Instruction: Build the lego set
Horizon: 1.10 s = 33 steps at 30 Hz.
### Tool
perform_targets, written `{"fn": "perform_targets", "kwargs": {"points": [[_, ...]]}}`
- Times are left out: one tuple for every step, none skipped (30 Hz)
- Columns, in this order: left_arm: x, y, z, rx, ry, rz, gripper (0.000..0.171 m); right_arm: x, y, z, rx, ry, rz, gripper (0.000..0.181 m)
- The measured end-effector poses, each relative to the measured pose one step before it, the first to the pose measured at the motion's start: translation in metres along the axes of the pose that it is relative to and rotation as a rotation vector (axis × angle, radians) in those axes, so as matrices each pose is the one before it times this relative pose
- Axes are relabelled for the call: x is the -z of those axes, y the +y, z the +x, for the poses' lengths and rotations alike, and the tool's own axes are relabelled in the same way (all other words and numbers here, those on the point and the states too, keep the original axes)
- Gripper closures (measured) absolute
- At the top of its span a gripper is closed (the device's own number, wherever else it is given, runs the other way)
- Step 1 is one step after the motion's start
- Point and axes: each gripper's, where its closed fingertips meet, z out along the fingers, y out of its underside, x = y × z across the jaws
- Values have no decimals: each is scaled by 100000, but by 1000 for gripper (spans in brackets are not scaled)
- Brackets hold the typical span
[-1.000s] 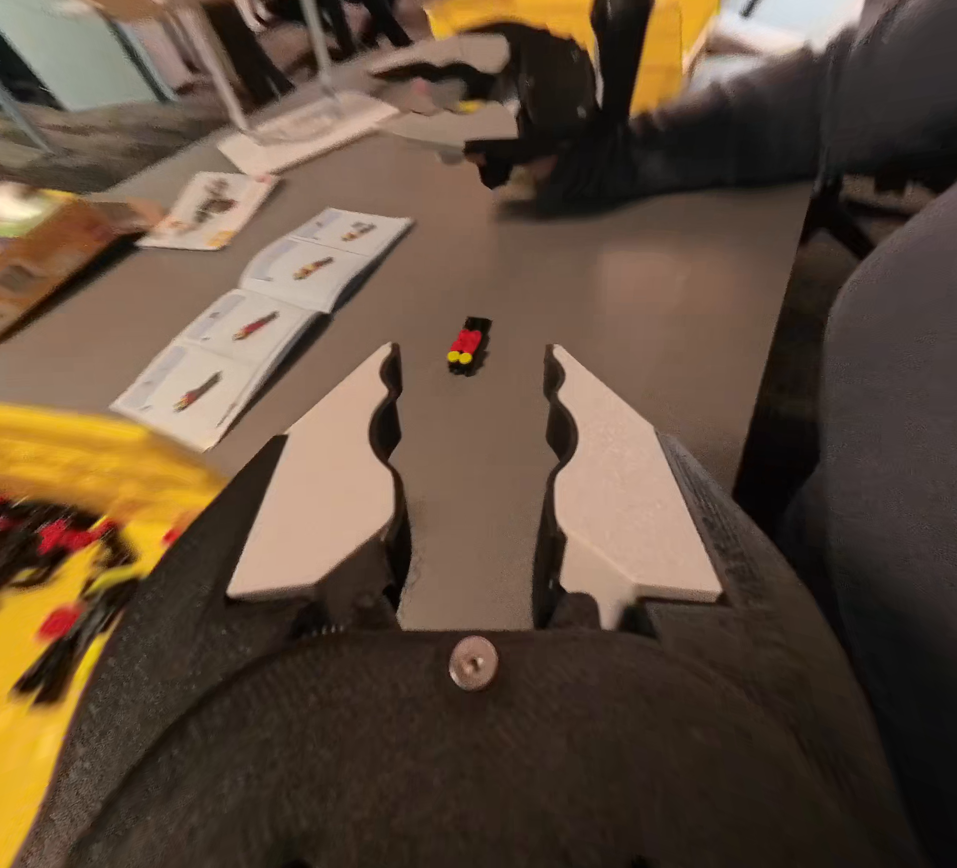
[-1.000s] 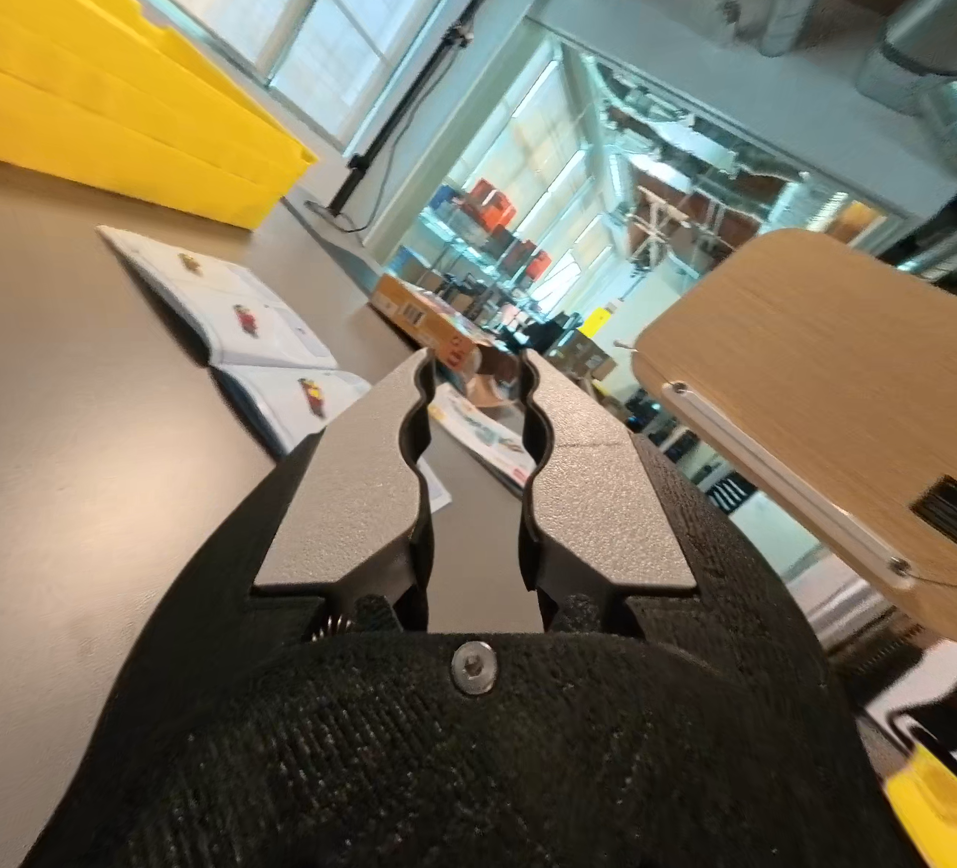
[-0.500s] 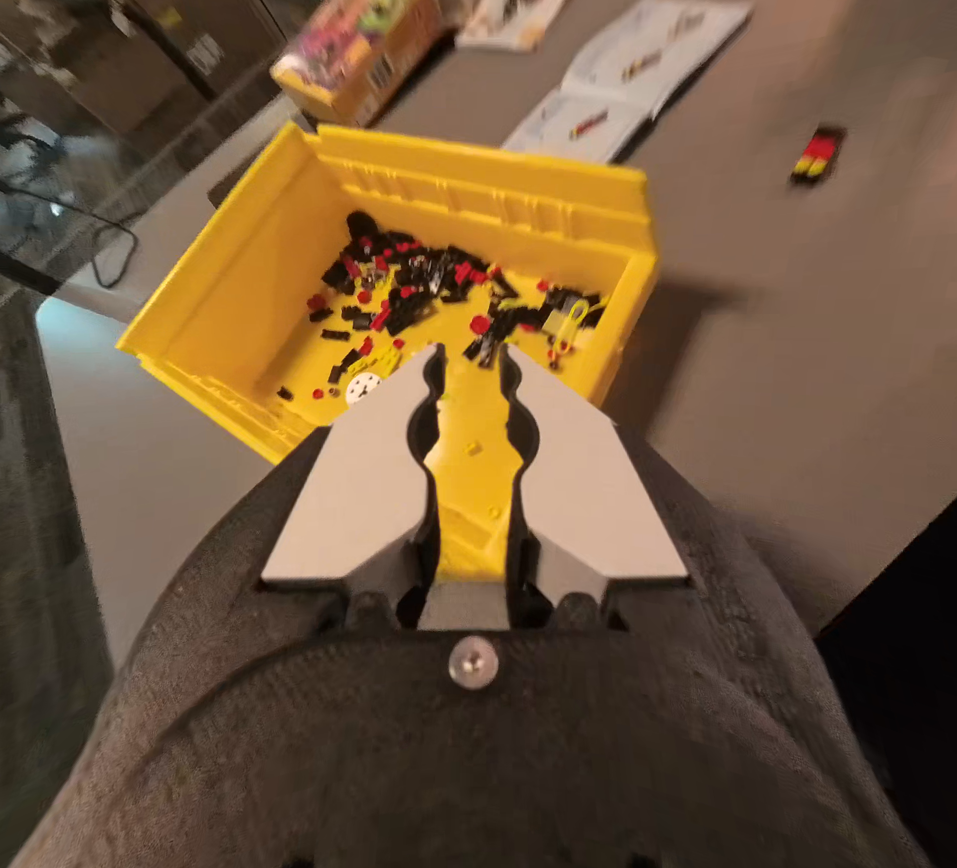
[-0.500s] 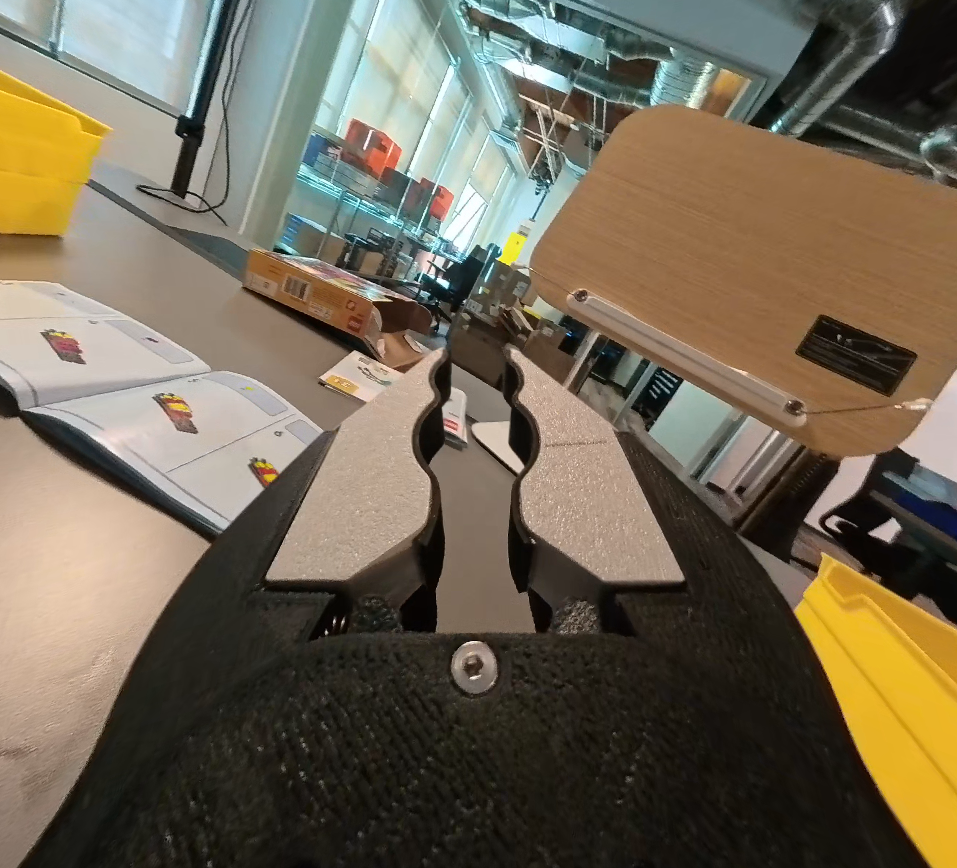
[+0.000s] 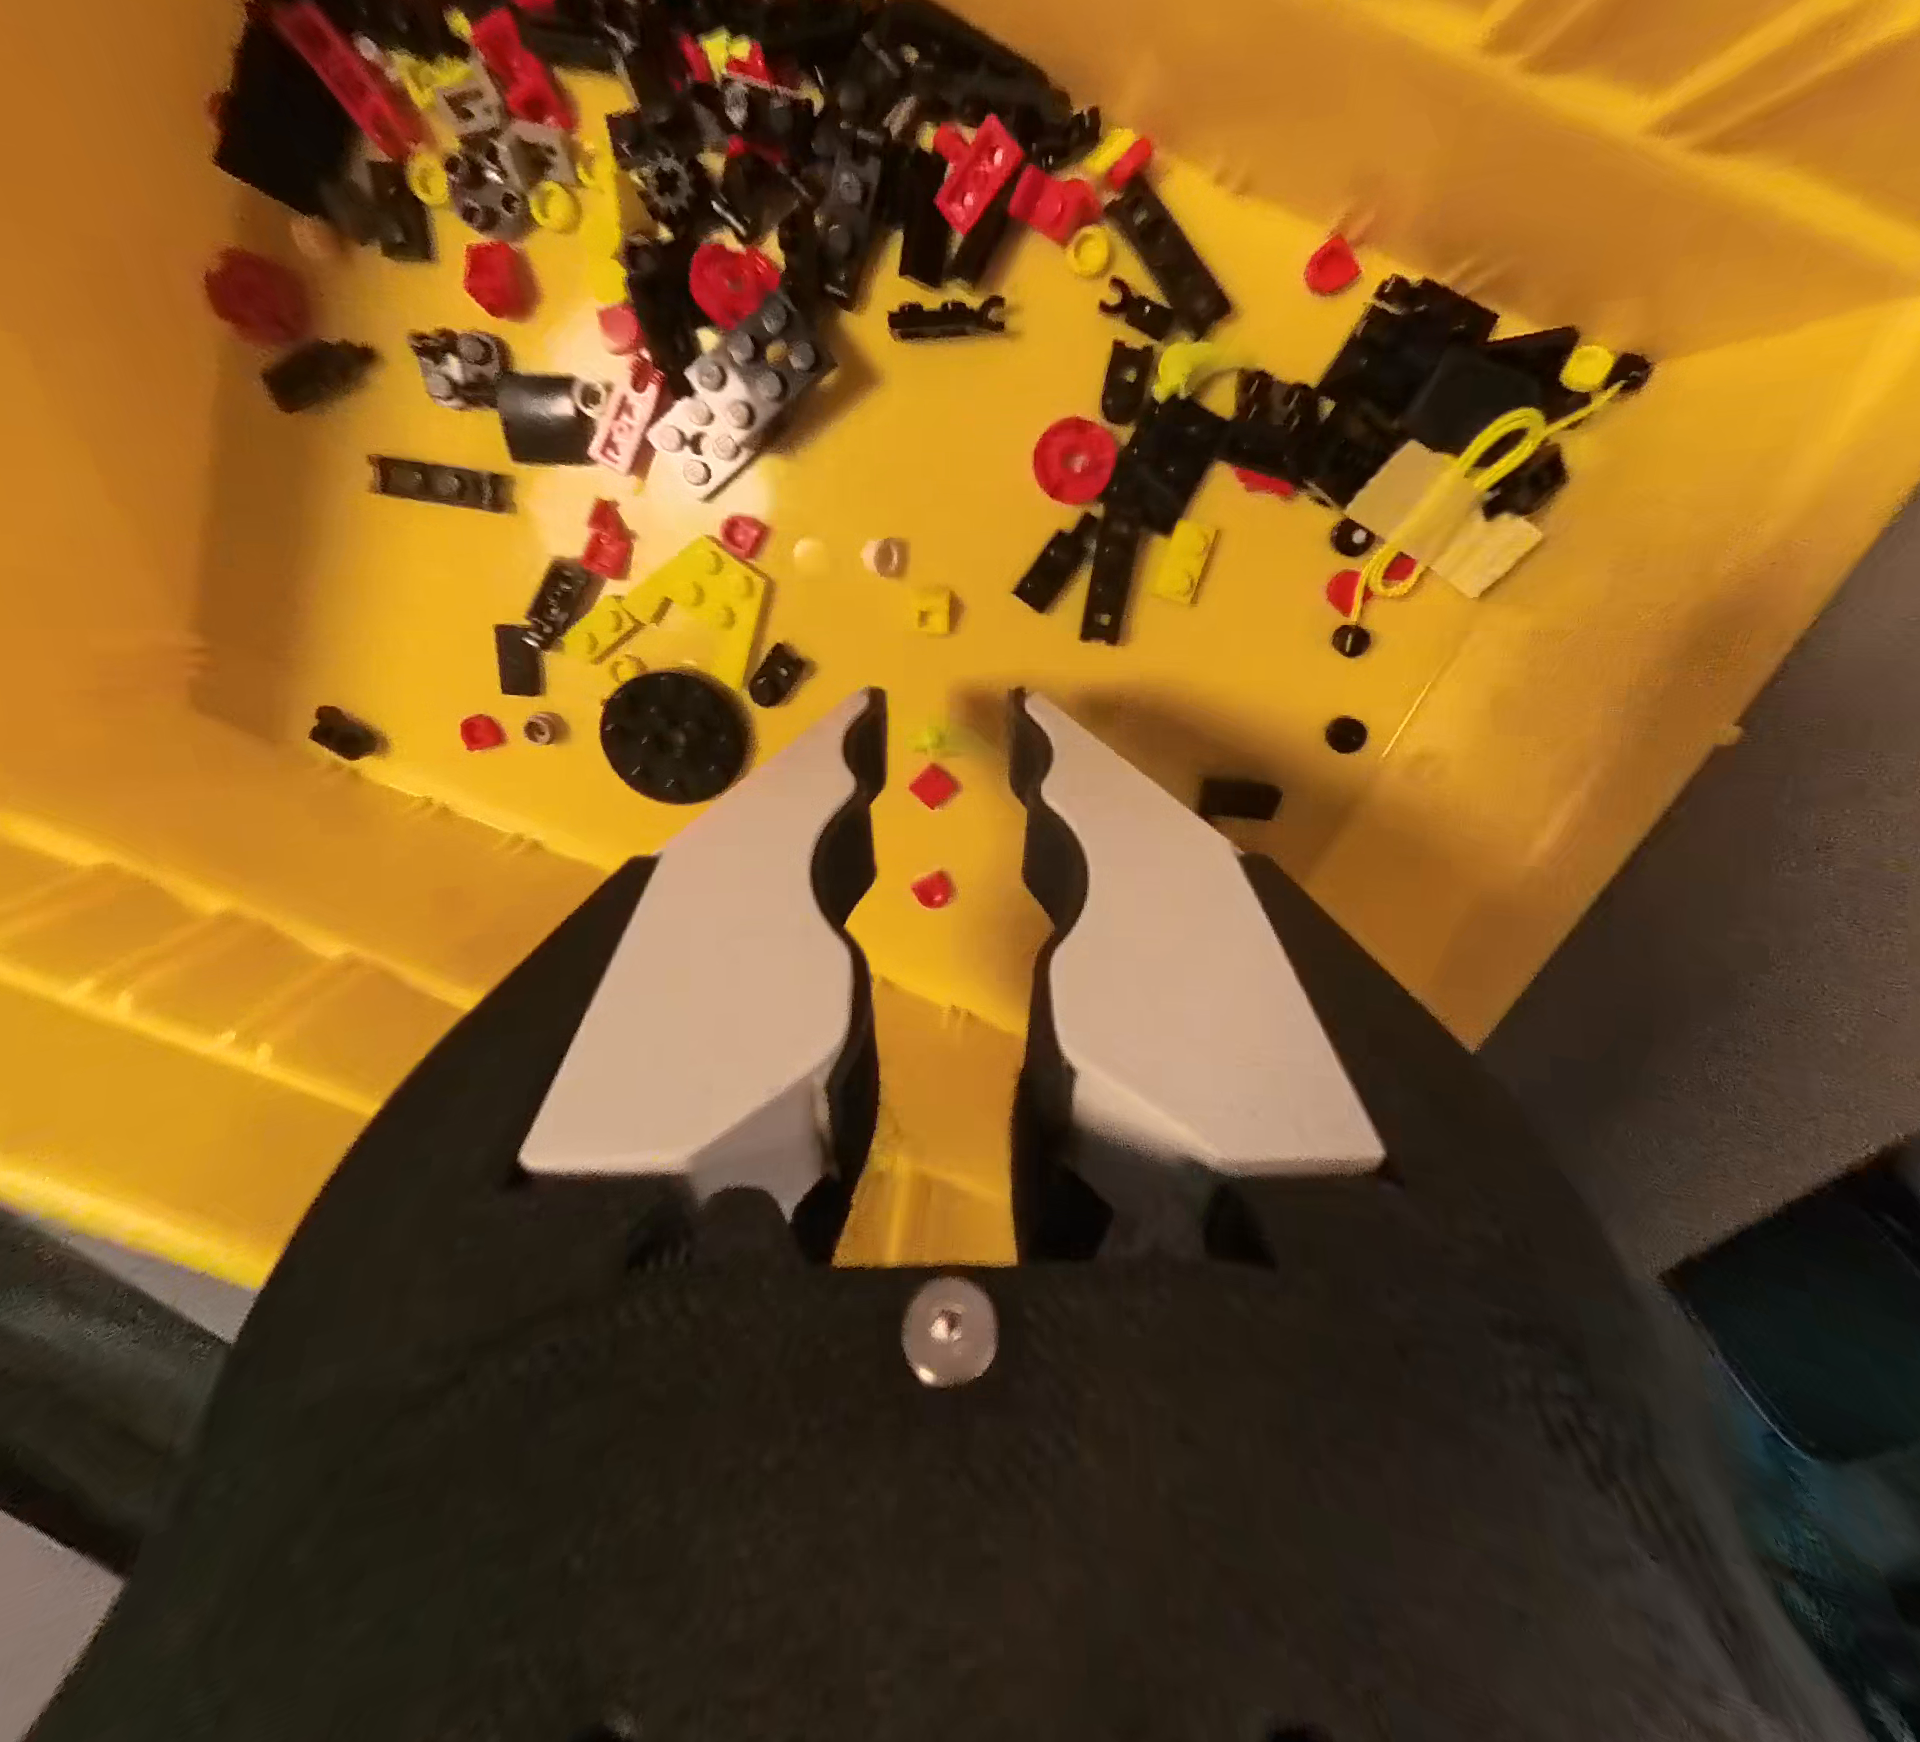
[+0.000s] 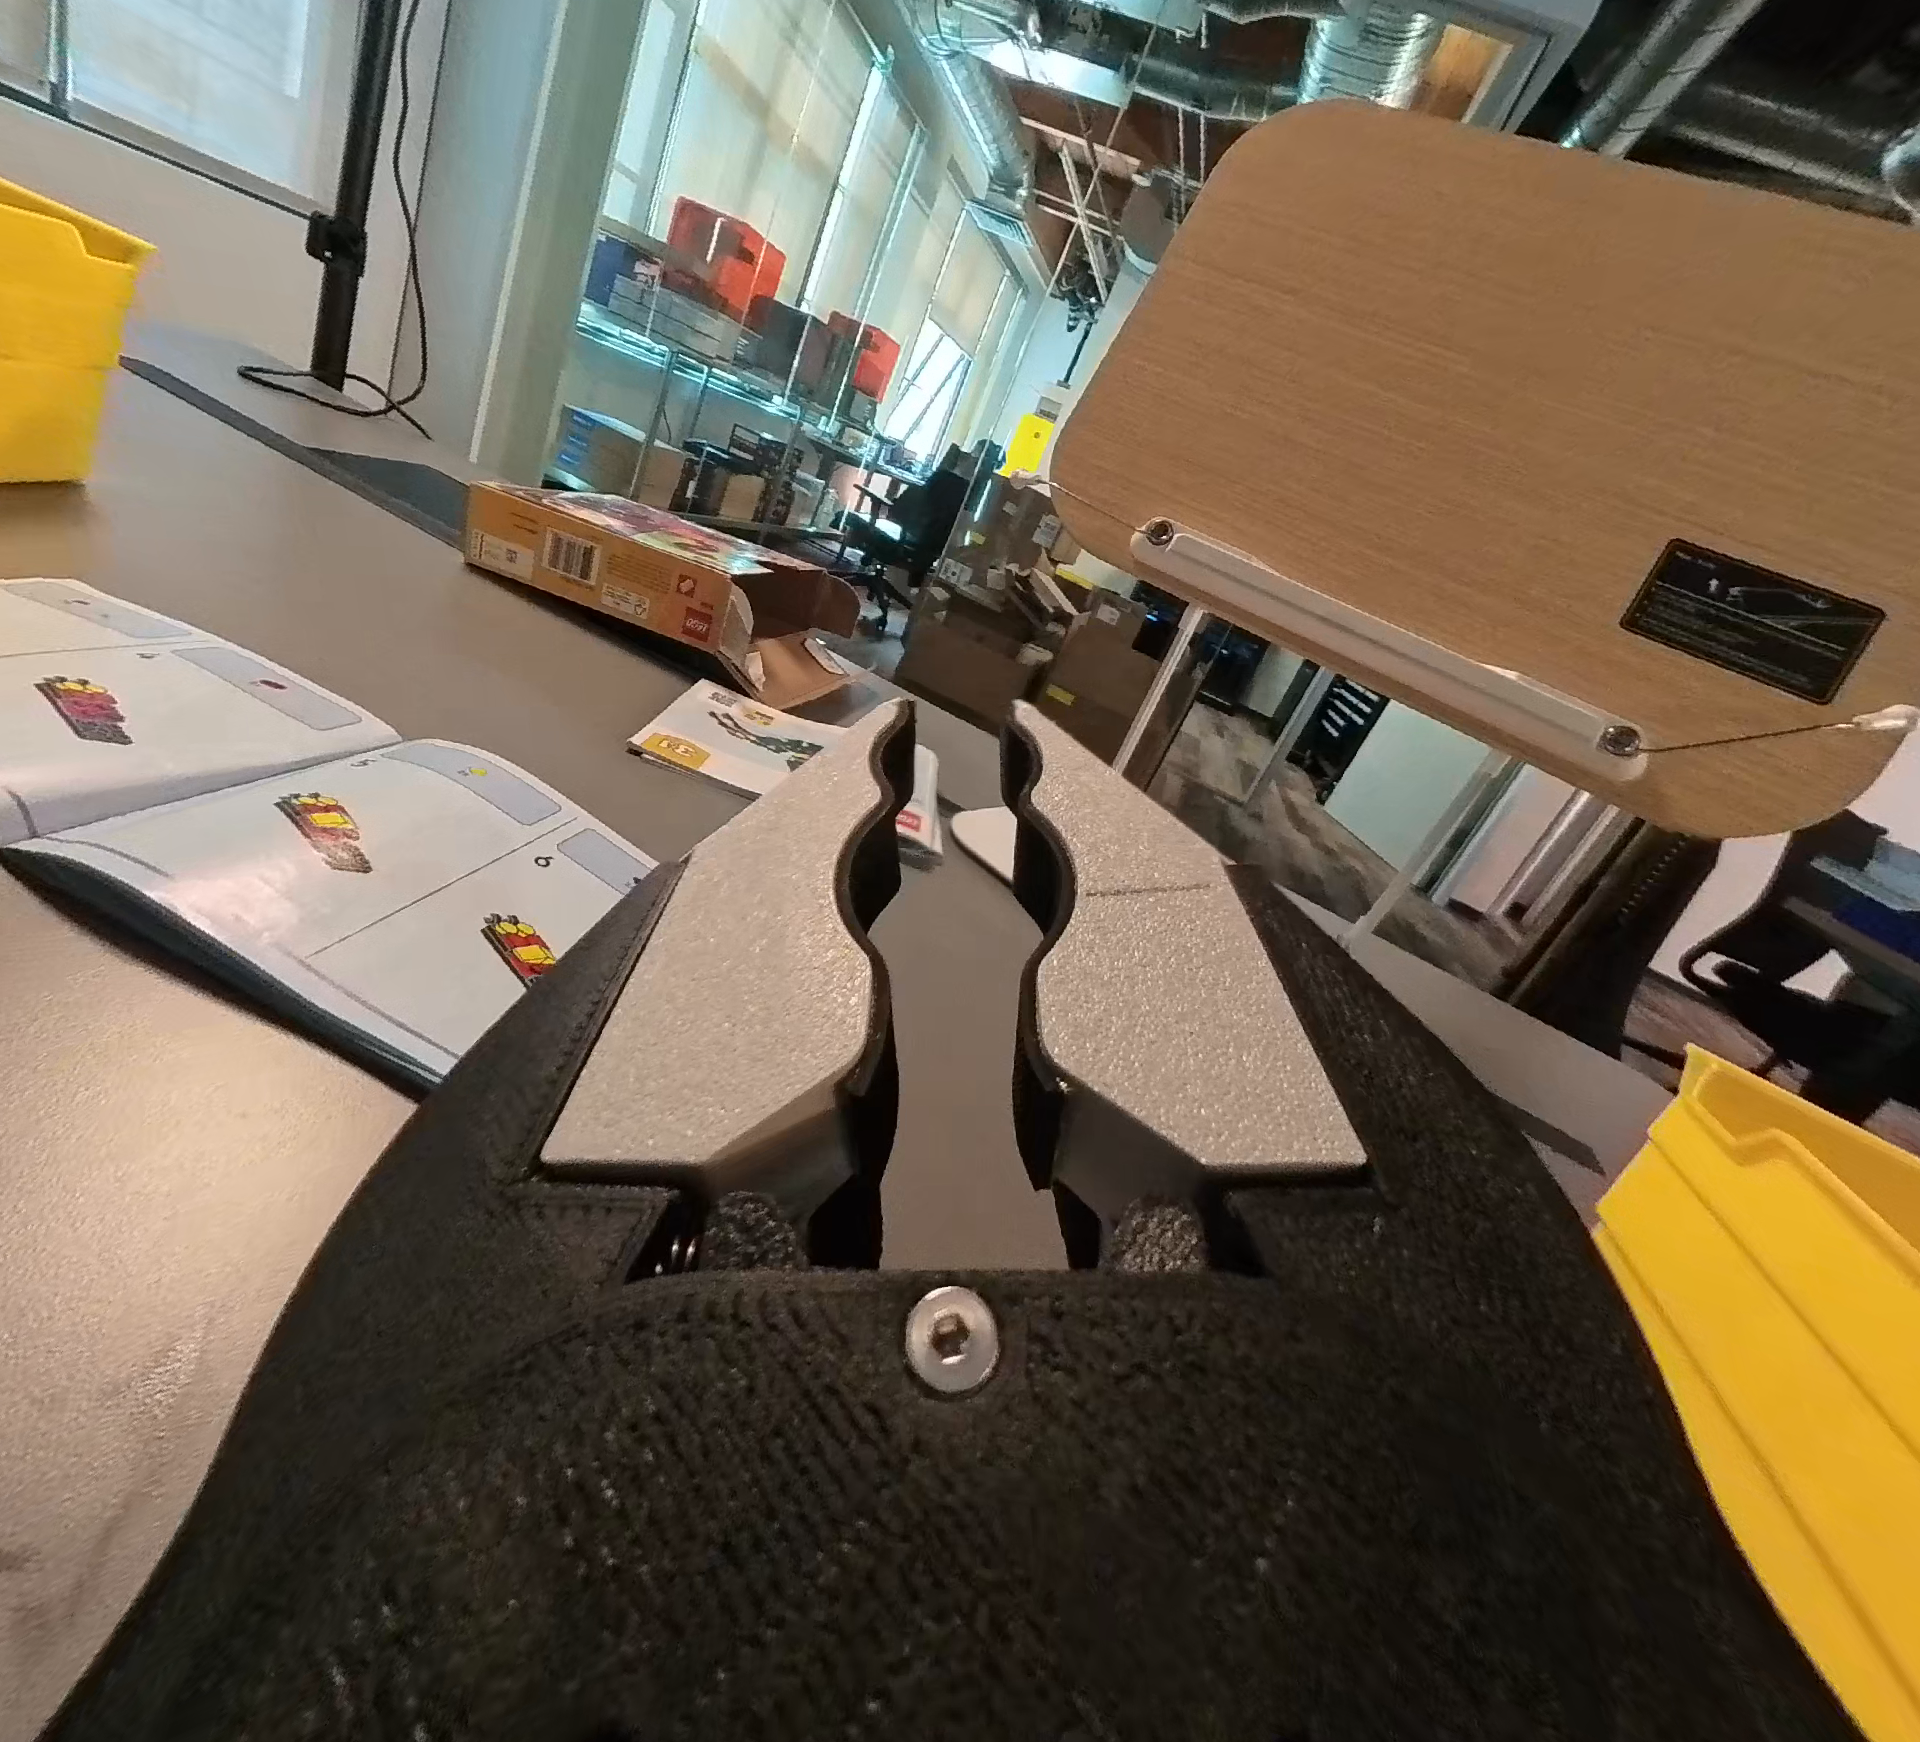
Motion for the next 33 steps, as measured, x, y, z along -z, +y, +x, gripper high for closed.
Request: {"fn": "perform_targets", "kwargs": {"points": [[-247, 202, -85, 1019, 2100, -3032, 149, -18, 22, -48, -365, -384, -31, 167], [-120, -151, -187, 42, 787, -398, 149, -22, 8, -37, -343, -342, 3, 167], [-80, -173, -48, -622, 1053, -186, 149, -22, 14, -54, -375, -425, 29, 167], [-135, -38, -5, -472, 816, -1023, 150, -15, 9, -56, -432, -487, 8, 167], [-193, 51, -50, -579, 121, -1499, 150, -16, 6, -51, -439, -450, 28, 167], [-245, 89, -57, -648, -225, -1855, 150, -14, 14, -49, -407, -421, 30, 167], [-220, 35, -98, -708, -703, -1600, 150, -15, 3, -59, -343, -459, 6, 168], [-175, -44, -110, -481, -851, -1062, 150, -13, 9, -71, -288, -456, -6, 168], [-115, -153, -91, -309, -636, -346, 151, -19, 12, -64, -291, -446, -2, 168], [-52, -238, -37, -121, -166, 369, 154, -18, 12, -53, -376, -448, -33, 168], [-7, -317, 8, 190, 111, 1035, 157, -9, 16, -40, -417, -385, -52, 168], [-33, -210, 111, -28, 794, 435, 158, 4, -4, -46, -373, -406, 43, 169], [-92, -45, 52, -43, 292, -537, 158, 14, -49, -49, -278, -382, 292, 171], [-147, 23, -114, -13, -755, -844, 158, 3, -26, -64, -113, -404, 163, 172], [-144, 37, -61, -437, -492, -800, 157, 1, -18, -53, 39, -258, 64, 172], [-151, 24, 72, -267, 434, -689, 157, -6, -11, -71, 53, -320, 76, 172], [-131, 38, 72, 213, 556, -713, 156, -2, -27, -95, 34, -457, 92, 172], [-120, 44, 26, 81, 179, -683, 155, -6, -17, -63, 133, -328, 49, 172], [-123, 30, -51, 14, -241, -472, 155, -3, -5, -56, 103, -235, 30, 173], [-113, 2, -62, 194, -205, -200, 155, 2, -13, -35, -17, -193, 63, 173], [14, -118, -16, 111, 54, 578, 156, -4, -7, -16, -62, -84, 50, 173], [-19, -29, 47, -42, 419, 92, 159, -1, 1, 12, -75, 30, 29, 173], [-29, -13, -87, 64, -506, 112, 164, 4, -9, 16, -135, 18, 40, 173], [-9, 14, -16, -247, -128, -149, 164, -3, -4, 4, -160, 14, 67, 173], [23, 63, 97, -344, 607, -418, 164, 7, -19, 2, -112, -45, 85, 173], [79, -27, -32, -322, -508, 421, 164, -16, 2, 7, -67, -11, 44, 173], [368, -63, -345, -623, -2935, 1182, 164, -12, -5, -12, 46, -39, 96, 174], [845, -128, -726, -1238, -5409, 2059, 164, -20, -6, -8, 210, -46, 95, 174], [1384, -433, -1242, -1194, -8183, 4265, 164, -28, -9, -70, 309, -398, 77, 174], [1778, -640, -1610, 401, -9303, 5525, 165, -43, -30, -188, 277, -1085, 179, 174], [1956, -859, -1346, 2527, -6751, 6165, 165, -45, -34, -271, 372, -1419, 168, 174], [1971, -1380, -524, 3926, -2023, 8152, 165, -27, -68, -346, 747, -1663, 324, 174], [1863, -1837, 465, 3776, 1962, 8986, 164, -4, -140, -451, 1003, -2114, 663, 174]]}}
